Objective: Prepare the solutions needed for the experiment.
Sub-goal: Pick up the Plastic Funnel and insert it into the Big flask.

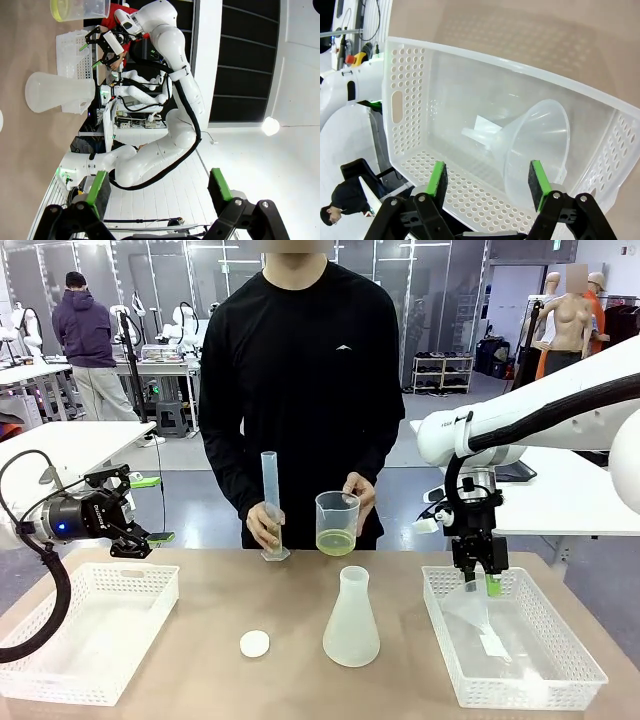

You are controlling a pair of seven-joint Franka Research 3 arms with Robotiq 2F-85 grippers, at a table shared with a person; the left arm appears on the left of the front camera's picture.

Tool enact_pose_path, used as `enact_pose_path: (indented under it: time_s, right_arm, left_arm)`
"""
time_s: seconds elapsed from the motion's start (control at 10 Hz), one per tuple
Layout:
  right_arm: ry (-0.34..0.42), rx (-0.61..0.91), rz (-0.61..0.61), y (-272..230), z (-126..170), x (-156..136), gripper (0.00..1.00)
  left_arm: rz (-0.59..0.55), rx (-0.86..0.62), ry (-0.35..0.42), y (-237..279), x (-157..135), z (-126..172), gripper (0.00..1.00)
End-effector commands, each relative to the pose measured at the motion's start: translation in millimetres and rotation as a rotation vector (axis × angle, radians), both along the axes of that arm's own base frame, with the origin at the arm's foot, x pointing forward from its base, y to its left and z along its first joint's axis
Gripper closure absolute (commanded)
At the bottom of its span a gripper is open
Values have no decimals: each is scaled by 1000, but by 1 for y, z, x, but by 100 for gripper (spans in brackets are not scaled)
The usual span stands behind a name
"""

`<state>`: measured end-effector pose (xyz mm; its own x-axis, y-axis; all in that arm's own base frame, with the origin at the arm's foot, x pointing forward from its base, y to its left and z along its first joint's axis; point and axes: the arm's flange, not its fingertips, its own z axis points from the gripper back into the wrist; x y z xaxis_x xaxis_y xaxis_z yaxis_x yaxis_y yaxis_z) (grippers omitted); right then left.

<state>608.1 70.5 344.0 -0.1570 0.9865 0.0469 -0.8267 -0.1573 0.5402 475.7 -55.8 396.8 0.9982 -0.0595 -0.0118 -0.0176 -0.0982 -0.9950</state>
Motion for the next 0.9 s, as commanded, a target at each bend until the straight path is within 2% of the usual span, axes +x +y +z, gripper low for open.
enact_pose_path:
  time_s: [0.0, 0.1, 0.4, 0.5, 0.7, 0.8]
  right_arm:
    - [23, -10, 29, -1, 0, 7, 38]
    - [18, -9, 26, -2, -2, 7, 50]
    - [20, -7, 14, -4, -6, 9, 76]
    - [17, -6, 15, -4, -7, 9, 88]
    - [16, -9, 13, -4, -8, 9, 100]
    - [16, -10, 12, -4, -8, 9, 100]
  left_arm:
    - [0, -2, -9, 0, -2, 1, 0]
    - [0, -2, -9, 0, -2, 1, 0]
    - [0, -2, -9, 0, -2, 1, 0]
    - [0, -2, -9, 0, -2, 1, 0]
    - [0, -2, -9, 0, -2, 1, 0]
    - [0, -2, -9, 0, -2, 1, 0]
